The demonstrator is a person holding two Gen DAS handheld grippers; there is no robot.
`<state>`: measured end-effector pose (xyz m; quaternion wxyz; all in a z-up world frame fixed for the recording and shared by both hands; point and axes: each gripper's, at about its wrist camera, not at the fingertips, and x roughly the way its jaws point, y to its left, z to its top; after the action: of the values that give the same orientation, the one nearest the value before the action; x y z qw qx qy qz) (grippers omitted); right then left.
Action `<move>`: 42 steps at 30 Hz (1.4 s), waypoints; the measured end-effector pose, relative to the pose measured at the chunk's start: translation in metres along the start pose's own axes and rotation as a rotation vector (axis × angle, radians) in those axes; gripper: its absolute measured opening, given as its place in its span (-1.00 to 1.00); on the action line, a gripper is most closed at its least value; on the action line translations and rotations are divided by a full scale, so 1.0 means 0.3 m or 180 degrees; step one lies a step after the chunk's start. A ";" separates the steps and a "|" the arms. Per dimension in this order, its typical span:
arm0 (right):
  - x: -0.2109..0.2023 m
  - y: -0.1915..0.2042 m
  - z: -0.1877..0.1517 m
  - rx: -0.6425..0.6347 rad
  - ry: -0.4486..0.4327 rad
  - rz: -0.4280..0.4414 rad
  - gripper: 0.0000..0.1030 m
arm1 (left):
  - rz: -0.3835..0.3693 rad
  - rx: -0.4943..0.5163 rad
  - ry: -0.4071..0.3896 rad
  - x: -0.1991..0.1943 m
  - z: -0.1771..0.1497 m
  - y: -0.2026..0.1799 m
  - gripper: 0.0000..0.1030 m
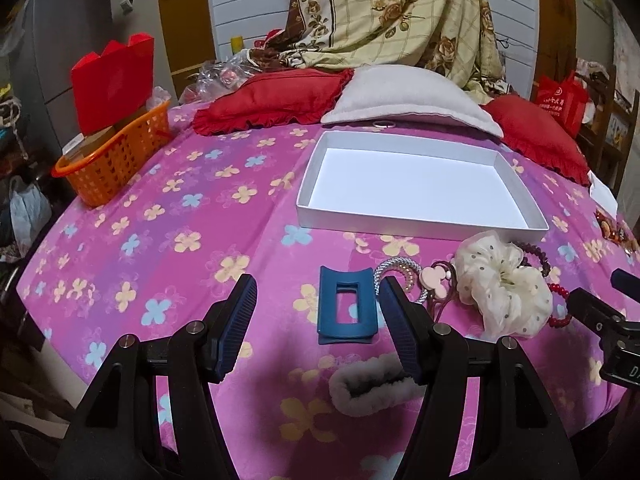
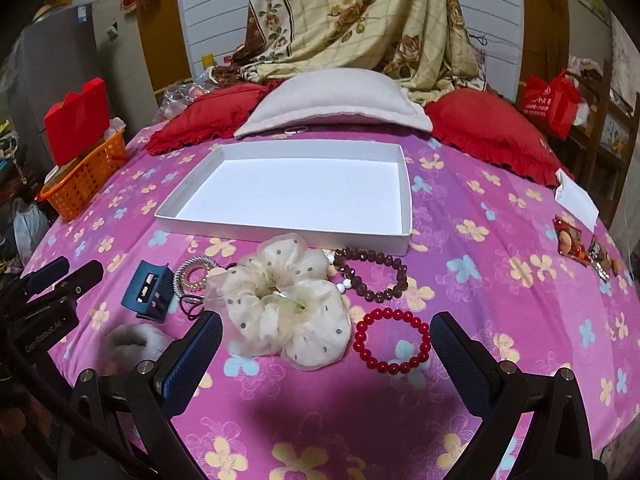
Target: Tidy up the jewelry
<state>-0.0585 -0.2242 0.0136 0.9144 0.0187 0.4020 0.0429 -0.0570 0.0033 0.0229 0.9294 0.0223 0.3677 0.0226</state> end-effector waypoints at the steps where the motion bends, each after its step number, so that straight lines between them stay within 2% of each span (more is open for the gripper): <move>1: -0.004 0.004 0.000 -0.0014 -0.0006 -0.0004 1.00 | 0.0010 -0.0006 -0.0011 -0.005 0.000 0.003 0.23; 15: -0.055 0.038 0.006 -0.0196 -0.0147 -0.0059 1.00 | 0.0035 -0.0004 -0.0140 -0.055 0.006 0.001 0.23; 42: -0.068 0.022 0.004 -0.0075 -0.0140 -0.0001 1.00 | 0.0035 -0.0015 -0.0166 -0.071 0.009 0.002 0.23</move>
<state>-0.0717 -0.2195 0.0298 0.9232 0.0088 0.3813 0.0471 -0.0708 0.0025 0.0395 0.9386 0.0227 0.3432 0.0281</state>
